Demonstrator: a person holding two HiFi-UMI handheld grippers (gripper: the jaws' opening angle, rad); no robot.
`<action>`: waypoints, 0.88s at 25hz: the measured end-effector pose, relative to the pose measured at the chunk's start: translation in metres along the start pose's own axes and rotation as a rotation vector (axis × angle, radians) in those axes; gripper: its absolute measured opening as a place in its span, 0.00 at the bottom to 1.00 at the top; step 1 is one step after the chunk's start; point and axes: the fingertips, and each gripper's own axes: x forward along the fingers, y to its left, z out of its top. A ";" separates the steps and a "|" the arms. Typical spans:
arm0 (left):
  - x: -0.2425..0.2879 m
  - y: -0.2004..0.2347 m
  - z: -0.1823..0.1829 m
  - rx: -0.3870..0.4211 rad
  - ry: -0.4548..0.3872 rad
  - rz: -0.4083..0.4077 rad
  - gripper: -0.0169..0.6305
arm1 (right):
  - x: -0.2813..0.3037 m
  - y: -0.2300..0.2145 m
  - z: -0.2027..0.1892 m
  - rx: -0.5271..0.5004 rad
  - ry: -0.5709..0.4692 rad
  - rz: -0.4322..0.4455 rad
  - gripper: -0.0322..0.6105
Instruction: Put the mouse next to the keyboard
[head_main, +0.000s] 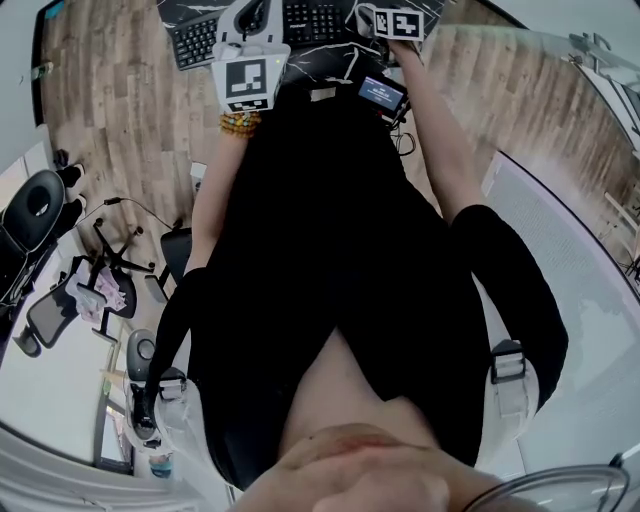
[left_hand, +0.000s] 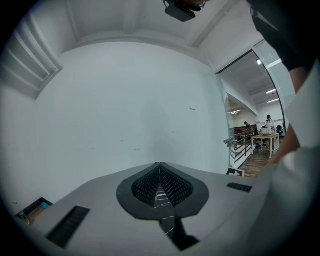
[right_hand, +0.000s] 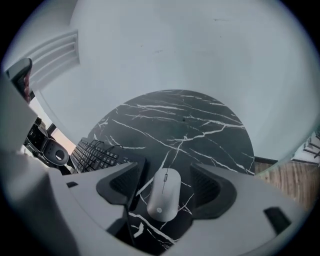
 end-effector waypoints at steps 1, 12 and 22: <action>0.001 0.000 0.002 0.005 -0.004 -0.003 0.05 | -0.005 0.002 0.007 0.006 -0.021 0.008 0.51; 0.021 -0.003 0.035 0.049 -0.076 -0.043 0.05 | -0.076 0.047 0.097 0.055 -0.296 0.131 0.51; 0.034 -0.013 0.061 0.046 -0.136 -0.065 0.05 | -0.160 0.087 0.169 -0.024 -0.551 0.221 0.51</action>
